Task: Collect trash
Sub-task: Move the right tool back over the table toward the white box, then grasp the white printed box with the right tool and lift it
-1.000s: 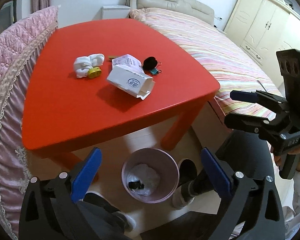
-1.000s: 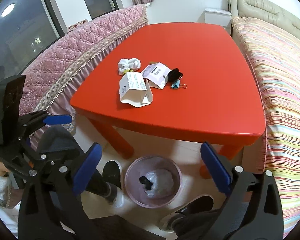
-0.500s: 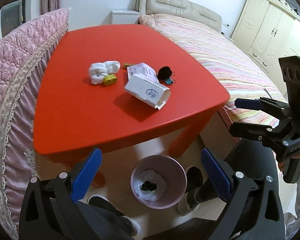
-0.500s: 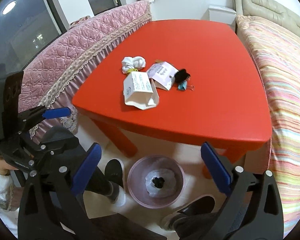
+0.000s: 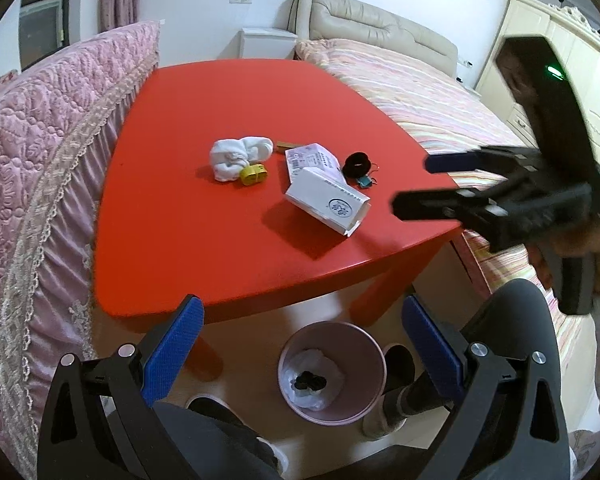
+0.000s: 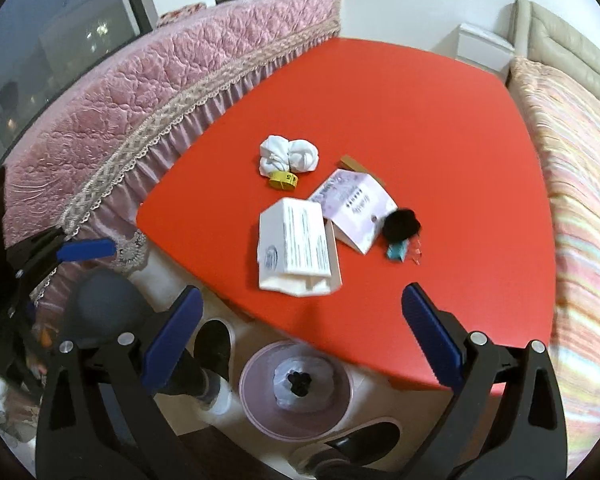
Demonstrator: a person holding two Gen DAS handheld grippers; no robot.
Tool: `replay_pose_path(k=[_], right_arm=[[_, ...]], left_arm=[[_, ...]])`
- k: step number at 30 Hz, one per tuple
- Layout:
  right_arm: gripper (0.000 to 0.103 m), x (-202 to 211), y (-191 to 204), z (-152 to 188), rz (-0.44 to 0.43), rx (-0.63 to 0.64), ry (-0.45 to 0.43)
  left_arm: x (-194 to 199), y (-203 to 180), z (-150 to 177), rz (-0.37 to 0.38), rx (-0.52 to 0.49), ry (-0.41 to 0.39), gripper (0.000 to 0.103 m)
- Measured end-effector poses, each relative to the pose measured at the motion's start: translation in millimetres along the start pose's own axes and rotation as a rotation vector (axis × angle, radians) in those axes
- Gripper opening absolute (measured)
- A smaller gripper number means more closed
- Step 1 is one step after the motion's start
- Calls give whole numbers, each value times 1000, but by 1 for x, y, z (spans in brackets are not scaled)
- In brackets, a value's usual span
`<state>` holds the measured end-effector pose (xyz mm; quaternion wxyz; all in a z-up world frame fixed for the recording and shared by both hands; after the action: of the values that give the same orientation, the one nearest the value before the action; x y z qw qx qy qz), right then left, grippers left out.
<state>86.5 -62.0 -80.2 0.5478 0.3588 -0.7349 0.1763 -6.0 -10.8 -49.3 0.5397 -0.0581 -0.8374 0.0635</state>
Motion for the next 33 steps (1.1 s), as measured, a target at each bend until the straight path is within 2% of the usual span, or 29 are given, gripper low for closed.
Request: replay_pose_path(k=[9, 16, 18, 20, 22, 26, 33], right_arm=[[98, -56, 13, -38, 57, 100, 199], [97, -78, 14, -48, 110, 131, 252], [87, -80, 13, -49, 110, 129, 255], [69, -81, 13, -48, 124, 132, 255], [56, -80, 14, -47, 121, 132, 246], [44, -73, 12, -44, 116, 120, 205], [39, -49, 0, -30, 48, 54, 110]], left_arm=[[0, 8, 6, 8, 24, 1, 95], [0, 16, 10, 17, 51, 2, 95], [0, 18, 11, 21, 55, 3, 95], [0, 20, 12, 24, 60, 2, 95], [-1, 21, 12, 27, 65, 3, 95], [-1, 22, 12, 33, 66, 1, 95], [-2, 22, 2, 31, 57, -4, 95]])
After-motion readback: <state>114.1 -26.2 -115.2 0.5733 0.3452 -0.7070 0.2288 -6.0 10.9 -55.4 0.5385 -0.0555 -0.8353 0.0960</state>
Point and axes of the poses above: each gripper's, at about its wrist camera, not at the fingertips, and x roughly against the way its jaws point, y to its left, z to its underside, the point moved 3 cm from there along -x, roughly the way its jaws point, and after that the axes turned 14 degrees about y, right-handed, at the moved point
